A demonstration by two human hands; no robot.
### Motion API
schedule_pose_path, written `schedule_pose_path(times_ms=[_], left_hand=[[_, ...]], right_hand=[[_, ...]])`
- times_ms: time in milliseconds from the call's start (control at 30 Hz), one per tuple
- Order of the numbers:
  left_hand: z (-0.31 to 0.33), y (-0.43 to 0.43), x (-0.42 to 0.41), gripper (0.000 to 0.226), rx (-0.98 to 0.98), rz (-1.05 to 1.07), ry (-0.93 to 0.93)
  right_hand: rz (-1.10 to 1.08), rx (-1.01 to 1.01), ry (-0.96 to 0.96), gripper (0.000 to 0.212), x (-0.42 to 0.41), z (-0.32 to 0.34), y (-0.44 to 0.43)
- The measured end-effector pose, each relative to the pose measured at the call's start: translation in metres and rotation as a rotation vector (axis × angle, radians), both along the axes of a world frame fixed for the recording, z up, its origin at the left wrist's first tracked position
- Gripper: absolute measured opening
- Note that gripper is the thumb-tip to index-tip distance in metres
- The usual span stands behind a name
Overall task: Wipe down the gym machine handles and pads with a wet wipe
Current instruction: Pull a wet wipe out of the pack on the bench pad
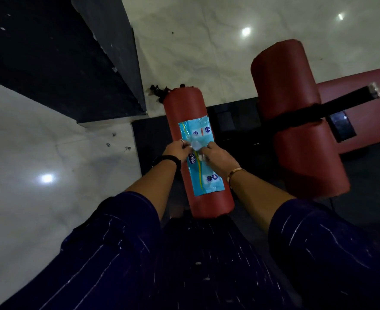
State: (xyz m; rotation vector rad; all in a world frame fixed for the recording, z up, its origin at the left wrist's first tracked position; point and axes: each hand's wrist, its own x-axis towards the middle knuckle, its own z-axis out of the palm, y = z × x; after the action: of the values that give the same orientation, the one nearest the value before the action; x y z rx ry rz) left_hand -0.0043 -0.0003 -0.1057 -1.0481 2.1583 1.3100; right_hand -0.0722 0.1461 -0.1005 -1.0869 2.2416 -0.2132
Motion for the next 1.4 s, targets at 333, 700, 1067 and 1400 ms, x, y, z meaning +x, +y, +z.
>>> schedule_pose_path(times_ms=[333,700,1067,1400], left_hand=[[0.0,-0.008,-0.001,0.031,0.118,-0.001,-0.039],[0.014,-0.008,-0.005,0.038,0.081,-0.114,-0.106],[0.045,-0.007,-0.001,0.036,0.081,-0.261,-0.086],[0.096,-0.001,0.011,0.032,0.691,0.395,0.21]], right_hand=[[-0.374,-0.091,-0.316,0.015,-0.012,0.009,-0.012],[-0.99,-0.312,-1.064,0.024,-0.019,0.031,0.006],[-1.191,-0.538,-0.843,0.024,-0.018,0.068,-0.002],[-1.262,-0.862,-0.942,0.015,0.012,0.112,-0.03]])
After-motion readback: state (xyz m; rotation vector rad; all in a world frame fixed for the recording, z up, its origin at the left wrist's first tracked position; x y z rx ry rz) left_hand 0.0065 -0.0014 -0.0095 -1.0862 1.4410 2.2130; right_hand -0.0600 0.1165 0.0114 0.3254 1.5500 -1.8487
